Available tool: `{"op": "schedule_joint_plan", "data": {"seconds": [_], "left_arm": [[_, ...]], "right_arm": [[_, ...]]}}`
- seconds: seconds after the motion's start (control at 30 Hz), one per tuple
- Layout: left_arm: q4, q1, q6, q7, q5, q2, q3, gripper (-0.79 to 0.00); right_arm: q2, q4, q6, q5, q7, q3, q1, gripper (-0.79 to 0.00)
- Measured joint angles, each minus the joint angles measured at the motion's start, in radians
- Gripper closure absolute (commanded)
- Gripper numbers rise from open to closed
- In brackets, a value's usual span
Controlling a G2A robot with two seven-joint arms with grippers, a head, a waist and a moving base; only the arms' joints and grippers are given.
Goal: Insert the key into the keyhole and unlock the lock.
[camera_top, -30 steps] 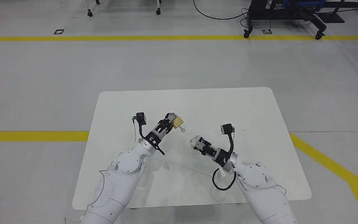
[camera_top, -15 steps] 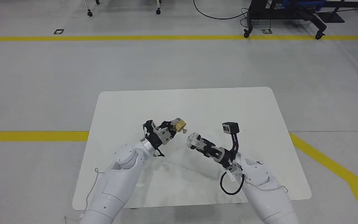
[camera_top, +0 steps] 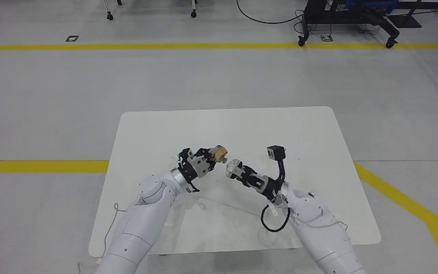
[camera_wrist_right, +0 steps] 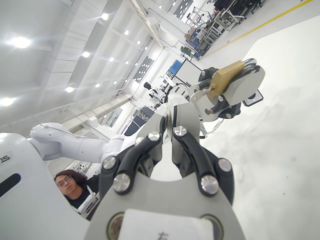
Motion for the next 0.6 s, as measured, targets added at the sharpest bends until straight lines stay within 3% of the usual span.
{"op": "schedule_joint_plan", "data": {"seconds": [0.6], "left_arm": [[0.024,-0.015,0.001,-0.055,0.01,0.005,0.012,0.0]], "right_arm": [[-0.012,0.018,0.074,-0.093,-0.104,-0.023,0.019,0.0]]}}
